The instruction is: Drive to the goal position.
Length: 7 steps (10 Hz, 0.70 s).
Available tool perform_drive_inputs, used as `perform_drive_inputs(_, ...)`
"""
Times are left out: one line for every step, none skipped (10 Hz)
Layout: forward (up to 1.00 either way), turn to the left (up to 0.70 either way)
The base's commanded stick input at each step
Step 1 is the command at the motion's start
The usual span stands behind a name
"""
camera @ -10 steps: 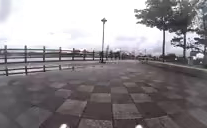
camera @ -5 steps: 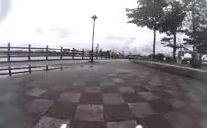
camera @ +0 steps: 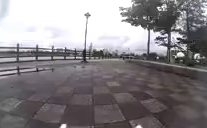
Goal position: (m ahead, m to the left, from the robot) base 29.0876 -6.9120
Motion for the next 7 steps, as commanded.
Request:
perform_drive_inputs(0.85,0.01)
perform_drive_inputs(0.85,0.01)
perform_drive_inputs(0.85,0.01)
perform_drive_inputs(0.85,0.01)
perform_drive_inputs(0.85,0.01)
perform_drive_inputs(0.85,0.01)
perform_drive_inputs(0.85,0.01)
